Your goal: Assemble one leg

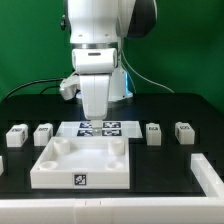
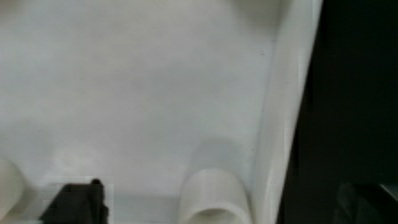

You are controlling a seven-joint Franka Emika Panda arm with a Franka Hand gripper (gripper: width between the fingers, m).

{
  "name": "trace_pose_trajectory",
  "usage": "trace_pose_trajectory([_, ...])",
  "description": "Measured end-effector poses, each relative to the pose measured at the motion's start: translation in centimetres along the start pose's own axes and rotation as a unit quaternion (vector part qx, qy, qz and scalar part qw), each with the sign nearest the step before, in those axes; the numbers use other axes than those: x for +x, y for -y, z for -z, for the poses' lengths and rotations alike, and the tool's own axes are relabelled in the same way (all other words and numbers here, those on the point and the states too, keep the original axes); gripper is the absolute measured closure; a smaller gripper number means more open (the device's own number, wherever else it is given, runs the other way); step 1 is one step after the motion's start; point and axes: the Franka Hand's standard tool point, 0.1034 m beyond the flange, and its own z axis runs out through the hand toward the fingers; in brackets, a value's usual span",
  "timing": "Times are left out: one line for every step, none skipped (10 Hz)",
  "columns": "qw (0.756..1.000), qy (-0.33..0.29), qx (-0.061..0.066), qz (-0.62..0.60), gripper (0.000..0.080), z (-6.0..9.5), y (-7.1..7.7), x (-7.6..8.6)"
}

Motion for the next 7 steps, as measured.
trace_pose_trajectory([1.0,-0.001,0.007,-0.002,0.015,-0.6,0.5,-0.1])
trace_pose_trajectory([1.0,-0.004,0.008,-0.005,0.015,-1.5,0.6,-0.2])
trace_pose_trajectory([1.0,-0.006,0.014,-0.007,0.015,-2.7,0.7,-0.2])
trace_pose_trajectory([1.0,-0.008,0.019,-0.009,0.015,-3.4,0.6,-0.4])
trace_pose_trajectory([1.0,-0.009,0.021,-0.011,0.015,-3.9,0.7,-0.5])
trace_pose_trajectory([1.0,-0.01,0.026,-0.014,0.015,-4.4,1.0,-0.6])
trace_pose_trajectory([0.999,-0.011,0.027,-0.018,0.015,-4.5,1.1,-0.6])
